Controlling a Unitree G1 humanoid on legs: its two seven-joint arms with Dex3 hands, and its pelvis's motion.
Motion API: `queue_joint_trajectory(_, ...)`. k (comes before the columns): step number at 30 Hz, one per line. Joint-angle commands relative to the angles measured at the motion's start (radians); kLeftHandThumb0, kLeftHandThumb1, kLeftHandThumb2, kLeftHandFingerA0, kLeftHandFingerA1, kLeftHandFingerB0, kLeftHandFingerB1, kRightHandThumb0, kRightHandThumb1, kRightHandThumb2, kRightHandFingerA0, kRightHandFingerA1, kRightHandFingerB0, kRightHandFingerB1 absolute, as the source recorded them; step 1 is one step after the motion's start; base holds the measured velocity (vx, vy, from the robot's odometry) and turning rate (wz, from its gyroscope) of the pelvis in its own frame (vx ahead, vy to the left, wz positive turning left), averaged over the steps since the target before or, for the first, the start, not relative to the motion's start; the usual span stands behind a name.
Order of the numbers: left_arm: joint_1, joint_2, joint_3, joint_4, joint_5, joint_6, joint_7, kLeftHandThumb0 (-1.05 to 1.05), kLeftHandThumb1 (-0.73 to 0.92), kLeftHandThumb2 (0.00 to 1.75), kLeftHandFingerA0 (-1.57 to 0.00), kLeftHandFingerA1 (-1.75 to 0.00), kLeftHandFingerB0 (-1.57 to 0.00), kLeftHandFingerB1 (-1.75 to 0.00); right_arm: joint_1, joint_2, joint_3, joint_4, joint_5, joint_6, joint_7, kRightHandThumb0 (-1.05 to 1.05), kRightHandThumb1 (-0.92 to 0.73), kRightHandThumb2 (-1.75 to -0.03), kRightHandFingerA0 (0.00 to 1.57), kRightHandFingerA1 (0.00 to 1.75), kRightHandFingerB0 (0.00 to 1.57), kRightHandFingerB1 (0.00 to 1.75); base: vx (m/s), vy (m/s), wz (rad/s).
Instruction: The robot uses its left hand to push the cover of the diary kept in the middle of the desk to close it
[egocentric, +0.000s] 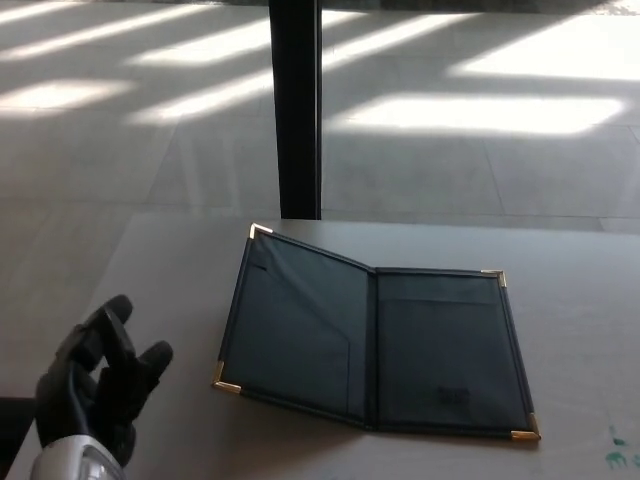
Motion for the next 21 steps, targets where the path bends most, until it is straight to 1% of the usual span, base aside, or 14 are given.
queue_joint_trajectory(1,0.014,-0.096,-0.03,0.012,-0.015,0.064,0.093,-0.75,0.92,0.81,-0.32,-0.5,-0.27,-0.45,-0.007,-0.016,-0.007,0.012,0.025,0.022,0.002,-0.89,-0.85,-0.66,0.63,0.67,0.54,0.5,0.0,0.0,0.0)
queue_joint_trajectory(2,0.025,-0.1,-0.042,0.02,-0.011,0.059,0.099,-0.78,0.92,0.8,-0.3,-0.5,-0.27,-0.45,-0.012,-0.013,-0.008,0.013,0.029,0.024,-0.001,-0.85,-0.65,-1.09,0.62,0.72,0.5,0.6,0.0,0.0,0.0)
queue_joint_trajectory(3,0.033,-0.11,-0.045,0.027,-0.014,0.053,0.107,-0.78,0.92,0.8,-0.3,-0.5,-0.27,-0.45,-0.012,-0.013,-0.008,0.015,0.029,0.023,-0.001,-0.85,-0.65,-1.09,0.62,0.72,0.5,0.6,0.0,0.0,0.0)
queue_joint_trajectory(4,0.036,-0.107,-0.046,0.035,-0.023,0.047,0.103,-0.8,0.92,0.79,-0.28,-0.51,-0.25,-0.46,-0.018,-0.016,-0.007,0.021,0.029,0.024,-0.002,-0.89,-0.86,-0.66,0.65,0.67,0.54,0.51,0.0,0.0,0.0)
queue_joint_trajectory(9,0.039,-0.098,-0.048,0.067,-0.032,0.057,0.13,-0.85,0.92,0.78,-0.28,-0.49,-0.26,-0.45,-0.025,-0.024,-0.008,0.047,0.035,0.008,0.019,-0.88,-0.86,-0.66,0.59,0.68,0.49,0.49,0.0,0.0,0.0)
queue_joint_trajectory(10,0.043,-0.093,-0.058,0.07,-0.02,0.055,0.136,-0.82,0.83,1.21,-0.29,-0.58,-0.23,-0.52,-0.027,-0.017,-0.013,0.033,0.047,0.02,0.014,-0.85,-0.65,-1.08,0.59,0.71,0.48,0.58,0.0,0.0,0.0)
queue_joint_trajectory(11,0.042,-0.088,-0.067,0.076,-0.009,0.057,0.141,-0.81,0.83,1.2,-0.31,-0.58,-0.25,-0.53,-0.031,-0.014,-0.008,0.024,0.039,0.023,0.0,-0.88,-0.85,-0.65,0.66,0.7,0.55,0.5,0.0,0.0,0.0)
queue_joint_trajectory(14,0.046,-0.081,-0.084,0.1,-0.002,0.051,0.146,-0.82,0.84,1.2,-0.29,-0.58,-0.24,-0.53,-0.03,-0.006,-0.004,-0.005,0.037,0.04,-0.014,-0.87,-0.86,-0.65,0.65,0.71,0.54,0.5,0.0,0.0,0.0)
queue_joint_trajectory(15,0.051,-0.074,-0.1,0.116,0.008,0.043,0.145,-0.81,0.84,1.21,-0.29,-0.58,-0.22,-0.52,-0.028,-0.005,-0.003,-0.014,0.042,0.047,-0.01,-0.82,-0.67,-1.09,0.6,0.73,0.48,0.6,0.0,0.0,0.0)
queue_joint_trajectory(16,0.051,-0.073,-0.101,0.116,0.007,0.042,0.146,-0.81,0.84,1.21,-0.29,-0.58,-0.22,-0.52,-0.028,-0.005,-0.003,-0.015,0.042,0.048,-0.01,-0.82,-0.67,-1.09,0.6,0.73,0.48,0.6,0.0,0.0,0.0)
queue_joint_trajectory(17,0.055,-0.071,-0.11,0.125,0.011,0.033,0.145,-0.81,0.92,0.79,-0.29,-0.5,-0.28,-0.46,-0.03,-0.004,-0.005,-0.016,0.044,0.053,-0.013,-0.82,-0.66,-1.09,0.61,0.74,0.48,0.59,0.0,0.0,0.0)
queue_joint_trajectory(18,0.054,-0.083,-0.121,0.148,0.019,0.023,0.157,-0.82,0.84,1.21,-0.28,-0.58,-0.26,-0.54,-0.033,-0.006,-0.012,-0.007,0.054,0.052,-0.004,-0.83,-0.66,-1.08,0.58,0.73,0.47,0.6,0.0,0.0,0.0)
queue_joint_trajectory(20,0.06,-0.088,-0.138,0.16,0.023,0.009,0.164,-0.82,0.84,1.21,-0.27,-0.58,-0.25,-0.54,-0.032,-0.005,-0.01,-0.016,0.047,0.054,-0.012,-0.84,-0.66,-1.08,0.59,0.72,0.48,0.6,0.0,0.0,0.0)
queue_joint_trajectory(21,0.067,-0.102,-0.135,0.164,0.002,0.009,0.161,-0.82,0.92,0.79,-0.27,-0.5,-0.27,-0.46,-0.033,-0.009,-0.007,-0.008,0.042,0.05,-0.01,-0.84,-0.66,-1.09,0.59,0.72,0.48,0.59,0.0,0.0,0.0)
